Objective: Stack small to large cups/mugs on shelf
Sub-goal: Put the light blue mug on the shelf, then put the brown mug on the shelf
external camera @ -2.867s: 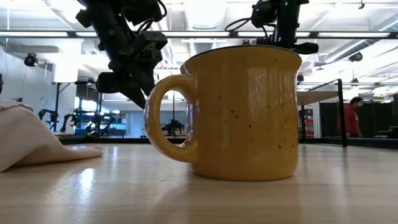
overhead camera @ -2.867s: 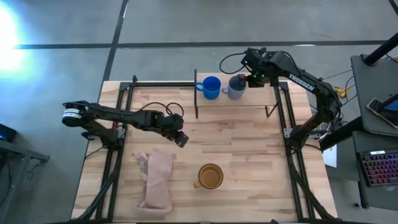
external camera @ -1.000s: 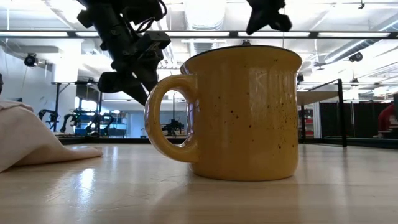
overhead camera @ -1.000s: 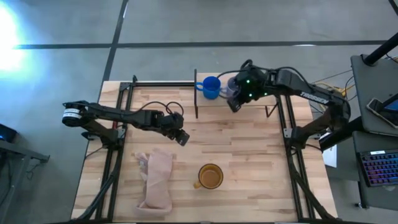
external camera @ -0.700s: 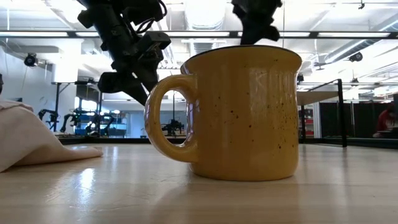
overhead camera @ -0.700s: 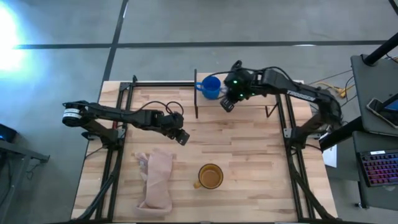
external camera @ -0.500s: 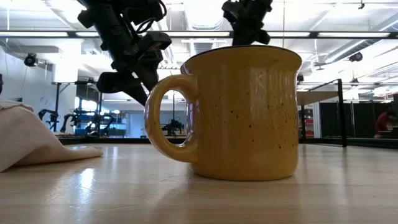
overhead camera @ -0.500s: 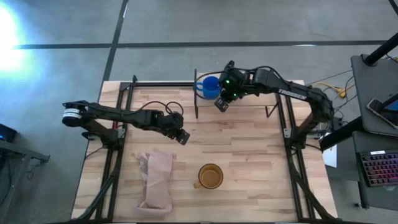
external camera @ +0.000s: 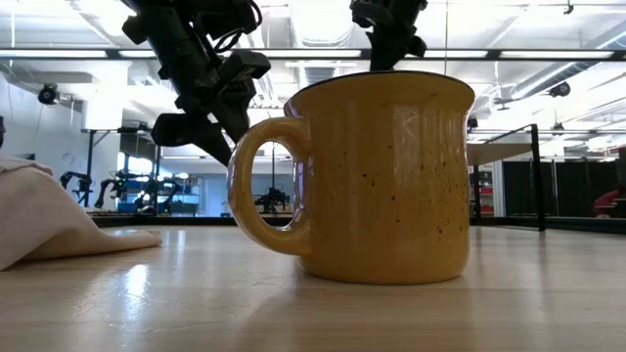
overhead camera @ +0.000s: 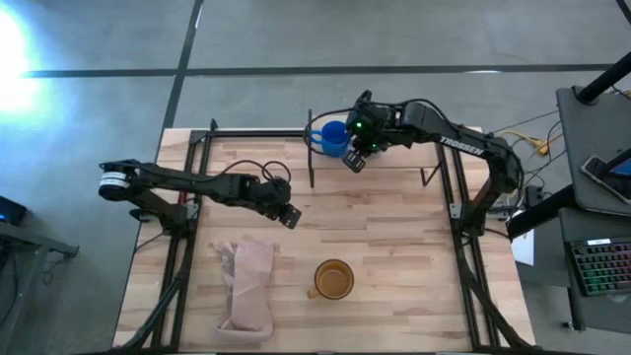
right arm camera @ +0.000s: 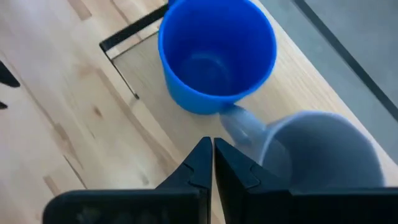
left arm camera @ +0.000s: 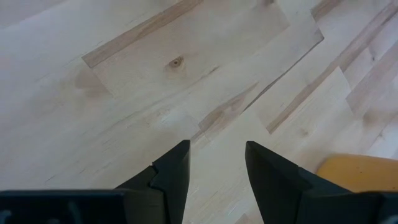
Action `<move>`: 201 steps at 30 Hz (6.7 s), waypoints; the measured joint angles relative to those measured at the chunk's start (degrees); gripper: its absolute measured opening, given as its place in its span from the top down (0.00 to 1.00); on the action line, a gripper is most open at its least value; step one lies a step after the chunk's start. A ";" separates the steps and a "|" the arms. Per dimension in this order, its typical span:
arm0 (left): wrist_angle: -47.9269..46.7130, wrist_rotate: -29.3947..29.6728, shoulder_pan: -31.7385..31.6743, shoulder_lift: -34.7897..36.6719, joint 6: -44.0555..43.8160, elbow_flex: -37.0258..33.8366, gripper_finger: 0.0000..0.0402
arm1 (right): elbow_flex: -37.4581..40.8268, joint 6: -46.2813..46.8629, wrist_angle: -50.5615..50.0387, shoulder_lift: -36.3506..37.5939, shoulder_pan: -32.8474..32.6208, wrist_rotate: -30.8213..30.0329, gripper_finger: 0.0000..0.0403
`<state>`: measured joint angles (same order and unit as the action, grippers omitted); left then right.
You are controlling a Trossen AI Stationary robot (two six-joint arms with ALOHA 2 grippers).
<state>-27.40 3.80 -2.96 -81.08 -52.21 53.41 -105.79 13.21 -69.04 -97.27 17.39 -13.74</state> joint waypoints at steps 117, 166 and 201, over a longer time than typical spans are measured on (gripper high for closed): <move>4.12 0.43 2.23 0.00 2.14 -0.11 0.65 | 8.02 44.74 -8.20 4.40 -29.59 3.59 0.57; -2.13 0.91 6.45 6.97 12.75 -4.68 0.65 | 18.38 64.95 20.61 -17.00 -38.37 13.46 0.58; -0.49 1.15 6.40 6.97 15.37 -7.08 0.65 | 18.27 78.82 -15.30 1.64 -36.24 4.40 0.97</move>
<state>-27.89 4.95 3.44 -74.11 -36.84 46.33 -87.53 92.03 -84.35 -95.63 -18.85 -9.34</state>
